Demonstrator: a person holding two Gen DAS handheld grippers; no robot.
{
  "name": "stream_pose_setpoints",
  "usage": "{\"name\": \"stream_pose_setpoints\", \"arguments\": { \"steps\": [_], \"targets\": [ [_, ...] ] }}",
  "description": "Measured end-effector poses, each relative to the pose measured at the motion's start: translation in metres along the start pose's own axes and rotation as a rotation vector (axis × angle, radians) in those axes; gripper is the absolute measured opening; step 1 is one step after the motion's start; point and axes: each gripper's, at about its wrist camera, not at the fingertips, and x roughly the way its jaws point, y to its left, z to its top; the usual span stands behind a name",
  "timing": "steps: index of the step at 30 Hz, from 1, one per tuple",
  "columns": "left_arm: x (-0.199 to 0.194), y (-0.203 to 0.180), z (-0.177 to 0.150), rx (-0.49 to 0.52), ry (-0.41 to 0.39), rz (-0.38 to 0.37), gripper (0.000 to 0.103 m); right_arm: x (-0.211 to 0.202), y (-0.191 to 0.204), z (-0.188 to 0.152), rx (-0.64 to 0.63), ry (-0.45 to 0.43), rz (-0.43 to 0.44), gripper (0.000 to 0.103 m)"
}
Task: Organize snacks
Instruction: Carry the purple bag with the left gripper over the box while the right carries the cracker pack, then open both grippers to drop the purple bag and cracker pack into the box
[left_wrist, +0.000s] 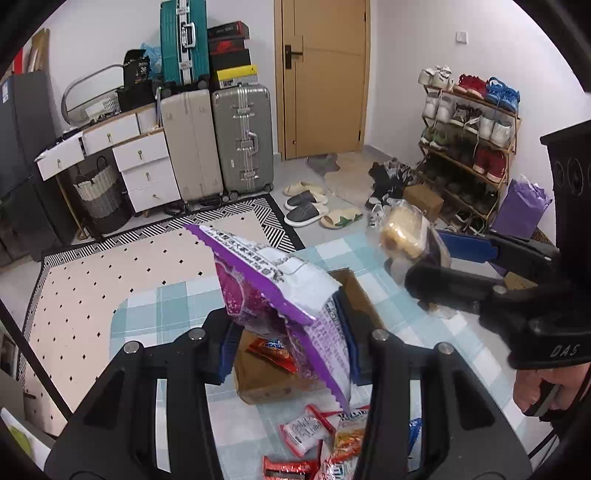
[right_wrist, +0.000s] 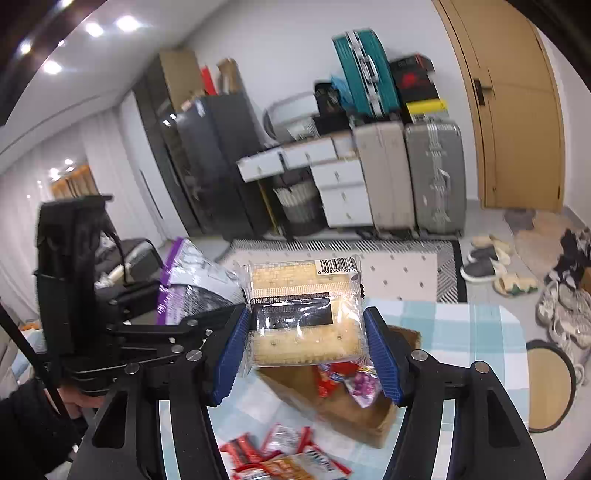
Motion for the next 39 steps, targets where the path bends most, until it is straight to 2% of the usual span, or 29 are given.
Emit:
{"name": "stream_pose_setpoints", "arguments": {
  "steps": [4,6,10,12,20,23,25,27,28,29,32,33,39],
  "targets": [
    [0.058,0.008,0.006,-0.018,0.062,-0.020,0.042,0.043,-0.020,-0.005,0.007,0.068,-0.028,0.063],
    [0.085,0.011,0.002,-0.019,0.089,-0.005,0.042,0.063,-0.027,-0.014,-0.005,0.105,-0.044,0.063],
    [0.132,0.020,-0.012,-0.058,0.137,-0.036,0.042,0.099,-0.036,-0.035,-0.030,0.163,-0.060,0.063],
    [0.146,0.023,-0.030,-0.072,0.146,-0.032,0.042,0.111,-0.044,-0.044,-0.018,0.173,-0.066,0.063],
    [0.190,0.047,-0.061,-0.150,0.167,-0.048,0.043,0.141,-0.052,-0.064,-0.029,0.211,-0.081,0.064],
    [0.193,0.044,-0.071,-0.146,0.156,-0.036,0.044,0.151,-0.053,-0.069,-0.018,0.217,-0.082,0.071],
    [0.199,0.047,-0.078,-0.183,0.183,-0.045,0.046,0.156,-0.054,-0.070,-0.012,0.220,-0.098,0.073],
    [0.199,0.046,-0.082,-0.221,0.203,-0.037,0.056,0.155,-0.055,-0.072,-0.013,0.218,-0.108,0.078],
    [0.197,0.048,-0.084,-0.240,0.195,-0.024,0.066,0.152,-0.055,-0.072,-0.005,0.213,-0.112,0.079],
    [0.193,0.049,-0.087,-0.254,0.176,-0.026,0.073,0.148,-0.056,-0.073,0.005,0.206,-0.108,0.079],
    [0.167,0.055,-0.098,-0.290,0.091,-0.027,0.085,0.128,-0.056,-0.073,0.029,0.168,-0.095,0.088],
    [0.160,0.055,-0.100,-0.292,0.080,-0.023,0.085,0.118,-0.055,-0.074,0.028,0.148,-0.089,0.092],
    [0.102,0.041,-0.121,-0.240,-0.005,0.020,0.085,0.068,-0.034,-0.077,0.010,0.076,-0.075,0.092]
  ]
}}
